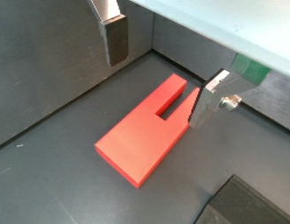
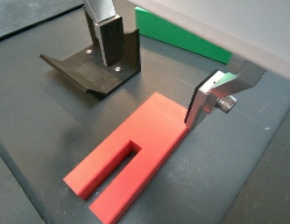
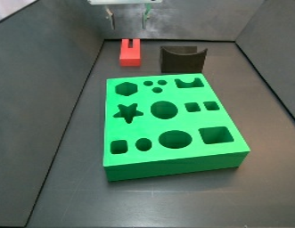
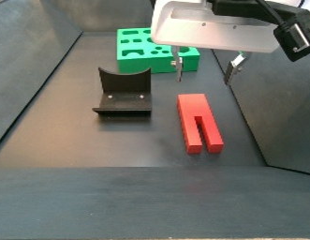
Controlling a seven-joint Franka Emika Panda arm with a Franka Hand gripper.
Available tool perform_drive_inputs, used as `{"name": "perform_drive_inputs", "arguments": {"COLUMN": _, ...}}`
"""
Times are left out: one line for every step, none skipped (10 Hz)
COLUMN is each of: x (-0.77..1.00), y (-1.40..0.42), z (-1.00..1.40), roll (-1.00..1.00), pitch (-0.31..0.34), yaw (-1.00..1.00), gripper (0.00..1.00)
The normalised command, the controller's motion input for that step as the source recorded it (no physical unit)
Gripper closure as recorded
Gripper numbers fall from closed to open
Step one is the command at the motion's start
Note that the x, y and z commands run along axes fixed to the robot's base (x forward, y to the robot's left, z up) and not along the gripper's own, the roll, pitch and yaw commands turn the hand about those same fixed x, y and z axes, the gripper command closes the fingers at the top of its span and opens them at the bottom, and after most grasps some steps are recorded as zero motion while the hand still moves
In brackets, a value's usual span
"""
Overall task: Pick up the double-square object. Move up. Rotate the double-square object. Place the double-square object on the fixture. Regrasp the double-square object. Move to above the board. Insert the double-square object.
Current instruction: Rotate the double-square object.
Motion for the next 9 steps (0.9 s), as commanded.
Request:
{"name": "perform_drive_inputs", "arguments": {"x": 0.0, "y": 0.0, "z": -1.0, "roll": 0.0, "pitch": 0.0, "yaw": 0.0, "gripper": 0.0}}
{"name": "perform_drive_inputs", "arguments": {"x": 0.01, "y": 0.0, "z": -1.0, "roll": 0.0, "pitch": -0.013, "yaw": -0.04, "gripper": 0.0}}
{"name": "perform_drive_inputs", "arguments": {"x": 0.01, "y": 0.0, "z": -1.0, "roll": 0.0, "pitch": -0.024, "yaw": -0.04, "gripper": 0.0}}
{"name": "perform_drive_inputs", "arguments": {"x": 0.02, "y": 0.01, "z": -1.0, "roll": 0.0, "pitch": -0.031, "yaw": -0.03, "gripper": 0.0}}
{"name": "perform_drive_inputs", "arguments": {"x": 0.03, "y": 0.01, "z": -1.0, "roll": -0.01, "pitch": -0.032, "yaw": -0.02, "gripper": 0.0}}
{"name": "perform_drive_inputs", "arguments": {"x": 0.04, "y": 0.01, "z": -1.0, "roll": -0.02, "pitch": -0.031, "yaw": -0.02, "gripper": 0.0}}
{"name": "perform_drive_inputs", "arguments": {"x": 0.04, "y": 0.01, "z": -1.0, "roll": -0.02, "pitch": -0.032, "yaw": -0.01, "gripper": 0.0}}
{"name": "perform_drive_inputs", "arguments": {"x": 0.04, "y": 0.01, "z": -0.83, "roll": -0.03, "pitch": -0.037, "yaw": -0.01, "gripper": 0.0}}
{"name": "perform_drive_inputs", "arguments": {"x": 0.04, "y": 0.01, "z": -0.7, "roll": -0.03, "pitch": -0.042, "yaw": -0.01, "gripper": 0.0}}
